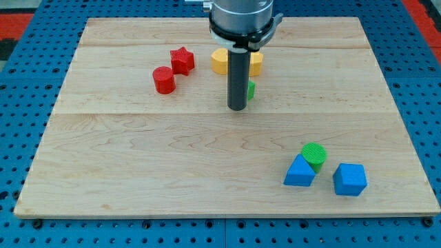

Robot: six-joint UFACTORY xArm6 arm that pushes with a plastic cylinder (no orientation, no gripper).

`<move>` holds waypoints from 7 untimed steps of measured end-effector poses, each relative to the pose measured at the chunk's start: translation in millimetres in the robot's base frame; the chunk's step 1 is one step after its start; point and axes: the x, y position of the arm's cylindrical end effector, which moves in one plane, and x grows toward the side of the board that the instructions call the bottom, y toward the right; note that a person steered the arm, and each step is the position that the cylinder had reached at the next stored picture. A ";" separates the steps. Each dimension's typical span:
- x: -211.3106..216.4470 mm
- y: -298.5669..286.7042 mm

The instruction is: Move the blue cube and blue triangle towards the center

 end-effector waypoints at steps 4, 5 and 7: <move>65.4 144.2; 123.2 185.2; 141.2 199.6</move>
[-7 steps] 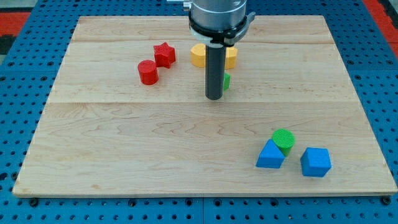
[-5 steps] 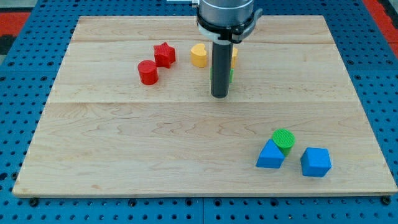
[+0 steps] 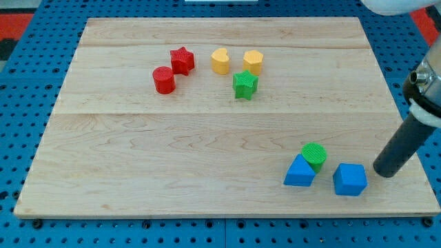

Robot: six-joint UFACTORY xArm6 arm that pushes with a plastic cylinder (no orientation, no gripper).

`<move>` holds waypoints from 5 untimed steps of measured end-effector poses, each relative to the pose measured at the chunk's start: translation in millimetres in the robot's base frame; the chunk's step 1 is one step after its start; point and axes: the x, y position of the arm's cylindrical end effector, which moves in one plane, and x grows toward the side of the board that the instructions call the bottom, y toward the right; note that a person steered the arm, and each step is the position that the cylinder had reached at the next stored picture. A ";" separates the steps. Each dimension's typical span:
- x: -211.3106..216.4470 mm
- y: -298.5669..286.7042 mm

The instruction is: Move the blue cube and blue triangle towards the center

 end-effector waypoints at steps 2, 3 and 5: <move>15.5 -55.4; 24.9 -19.5; 28.6 -86.7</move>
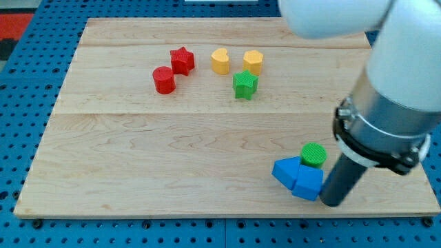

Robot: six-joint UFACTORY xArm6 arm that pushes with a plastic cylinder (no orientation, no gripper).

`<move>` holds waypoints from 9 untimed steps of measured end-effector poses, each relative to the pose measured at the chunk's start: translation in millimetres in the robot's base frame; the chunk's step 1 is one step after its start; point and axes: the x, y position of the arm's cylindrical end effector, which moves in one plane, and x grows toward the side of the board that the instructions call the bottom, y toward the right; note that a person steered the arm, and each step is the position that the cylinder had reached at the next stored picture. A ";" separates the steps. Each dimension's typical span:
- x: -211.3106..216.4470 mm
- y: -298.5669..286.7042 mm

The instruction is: Move the blue cube and blue triangle towards the center

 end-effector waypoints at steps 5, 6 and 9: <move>-85.3 -212.0; -92.9 -243.9; -117.3 -349.8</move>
